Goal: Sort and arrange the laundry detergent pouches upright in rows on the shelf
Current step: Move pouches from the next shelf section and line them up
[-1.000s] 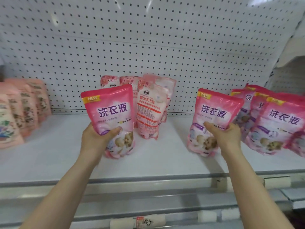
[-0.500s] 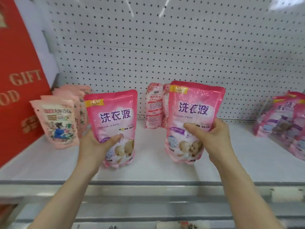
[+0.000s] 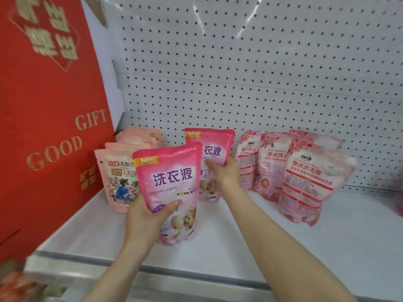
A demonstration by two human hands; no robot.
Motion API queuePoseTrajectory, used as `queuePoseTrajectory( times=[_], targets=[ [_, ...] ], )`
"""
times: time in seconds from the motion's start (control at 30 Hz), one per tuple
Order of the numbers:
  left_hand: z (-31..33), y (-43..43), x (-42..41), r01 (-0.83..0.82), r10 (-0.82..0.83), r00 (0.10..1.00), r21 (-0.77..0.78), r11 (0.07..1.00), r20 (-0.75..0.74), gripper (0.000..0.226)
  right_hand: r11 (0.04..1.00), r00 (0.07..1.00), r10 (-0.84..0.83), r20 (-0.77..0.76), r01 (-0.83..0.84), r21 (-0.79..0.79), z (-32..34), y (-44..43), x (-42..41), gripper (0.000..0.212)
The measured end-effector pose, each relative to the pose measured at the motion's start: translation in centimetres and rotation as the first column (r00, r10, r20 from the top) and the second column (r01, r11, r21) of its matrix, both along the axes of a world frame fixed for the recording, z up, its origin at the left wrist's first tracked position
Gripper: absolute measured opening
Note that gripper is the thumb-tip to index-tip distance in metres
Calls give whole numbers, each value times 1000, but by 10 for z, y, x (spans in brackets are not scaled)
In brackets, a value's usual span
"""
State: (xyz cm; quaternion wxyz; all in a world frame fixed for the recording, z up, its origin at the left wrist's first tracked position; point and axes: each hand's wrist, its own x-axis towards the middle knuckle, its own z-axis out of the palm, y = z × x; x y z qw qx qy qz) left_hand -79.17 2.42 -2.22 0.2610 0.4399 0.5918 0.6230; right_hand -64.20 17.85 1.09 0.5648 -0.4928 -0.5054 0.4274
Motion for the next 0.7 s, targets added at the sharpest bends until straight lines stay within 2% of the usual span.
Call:
queuePoseTrajectory(
  times=[0.07, 0.13, 0.2, 0.27, 0.3, 0.33, 0.4, 0.43, 0.47, 0.53, 0.7],
  targets=[
    [1, 3, 3, 4, -4, 1000, -10, 1000, 11, 40, 1000, 1000, -1, 23, 2, -24, 5, 18, -7, 19],
    [4, 6, 3, 6, -6, 1000, -7, 1000, 9, 40, 999, 995, -40, 97, 36, 39, 17, 28, -10, 39],
    [5, 9, 2, -1, 1, 1000, -6, 1000, -5, 39, 975, 978, -84, 193, 41, 219, 35, 29, -9, 52],
    [5, 12, 1, -8, 8, 1000, -6, 1000, -16, 39, 898, 928, -160, 336, -5, 440, 60, 30, -5, 57],
    [4, 13, 2, -7, 7, 1000, -11, 1000, -16, 39, 851, 853, -229, 468, -58, 522, 72, 35, -3, 59],
    [4, 14, 2, -2, 2, 1000, -18, 1000, -16, 39, 827, 728, -286, 623, -142, 545, 83, 42, -2, 57],
    [3, 16, 4, 10, -11, 1000, -30, 999, -12, 39, 867, 444, -254, 859, -290, 406, 102, 55, -3, 40],
    [3, 16, 4, 16, -17, 1000, -37, 999, -8, 39, 896, 352, -190, 917, -321, 308, 106, 60, -5, 28],
    [2, 15, 5, 21, -21, 1000, -41, 999, -6, 39, 911, 312, -140, 940, -332, 246, 107, 65, -8, 20],
    [3, 14, 5, 32, -32, 999, -45, 998, -2, 40, 906, 338, -140, 931, -334, 258, 108, 73, -13, 13],
    [7, 15, 2, 73, -72, 997, -53, 996, 17, 41, 877, 372, -145, 917, -381, 293, 113, 93, -19, 17]
  ],
)
